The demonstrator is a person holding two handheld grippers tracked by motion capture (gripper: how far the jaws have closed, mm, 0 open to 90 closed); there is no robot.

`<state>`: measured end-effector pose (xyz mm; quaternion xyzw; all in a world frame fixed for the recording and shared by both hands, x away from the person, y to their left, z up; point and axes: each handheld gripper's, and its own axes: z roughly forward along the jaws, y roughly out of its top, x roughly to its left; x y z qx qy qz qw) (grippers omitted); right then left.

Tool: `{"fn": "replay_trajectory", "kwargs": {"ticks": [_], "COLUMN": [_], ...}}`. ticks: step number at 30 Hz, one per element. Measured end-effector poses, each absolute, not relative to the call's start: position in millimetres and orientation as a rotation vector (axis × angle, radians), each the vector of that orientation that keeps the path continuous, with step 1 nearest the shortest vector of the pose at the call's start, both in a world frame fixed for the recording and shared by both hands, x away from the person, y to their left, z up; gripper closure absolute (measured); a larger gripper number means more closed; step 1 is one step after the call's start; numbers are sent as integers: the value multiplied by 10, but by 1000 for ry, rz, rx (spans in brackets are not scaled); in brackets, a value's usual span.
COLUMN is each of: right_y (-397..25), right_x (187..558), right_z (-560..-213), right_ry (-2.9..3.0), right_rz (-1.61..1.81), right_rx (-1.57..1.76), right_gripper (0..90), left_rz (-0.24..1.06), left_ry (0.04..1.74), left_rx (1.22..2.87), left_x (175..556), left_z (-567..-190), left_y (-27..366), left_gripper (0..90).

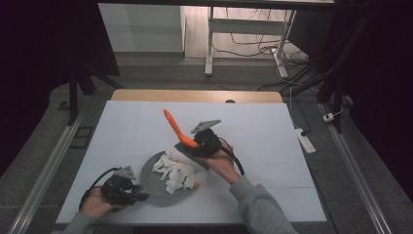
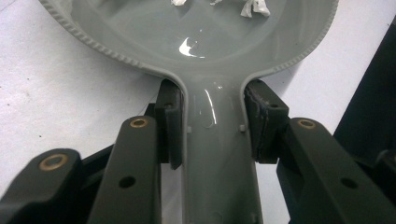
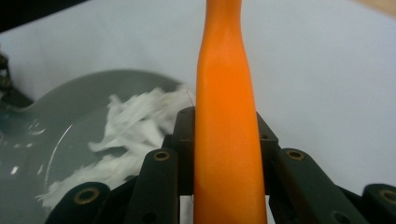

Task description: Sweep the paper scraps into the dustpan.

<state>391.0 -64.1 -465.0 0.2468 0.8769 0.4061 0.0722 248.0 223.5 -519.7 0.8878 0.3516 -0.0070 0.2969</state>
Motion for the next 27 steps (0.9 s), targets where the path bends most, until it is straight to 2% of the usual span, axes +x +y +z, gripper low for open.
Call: {"fn": "replay_trajectory", "kwargs": {"ticks": [5, 13, 27], "right_y": [-823, -931, -313], "right_x": [4030, 4162, 4112], "right_z": [-4561, -4666, -5017], "right_ry": [2560, 2550, 2716], "right_rz": [1219, 1160, 1072], "right_rx": [810, 898, 785], "right_gripper": [712, 712, 712], "left_rz": [-20, -21, -23], "left_ry": [934, 938, 940], "left_rx": [2359, 2359, 2352], "left_x": [2479, 2473, 2473], "left_z": [-5199, -5201, -5204], "left_y": [2239, 2233, 2234], "left_gripper": [612, 612, 612]}}
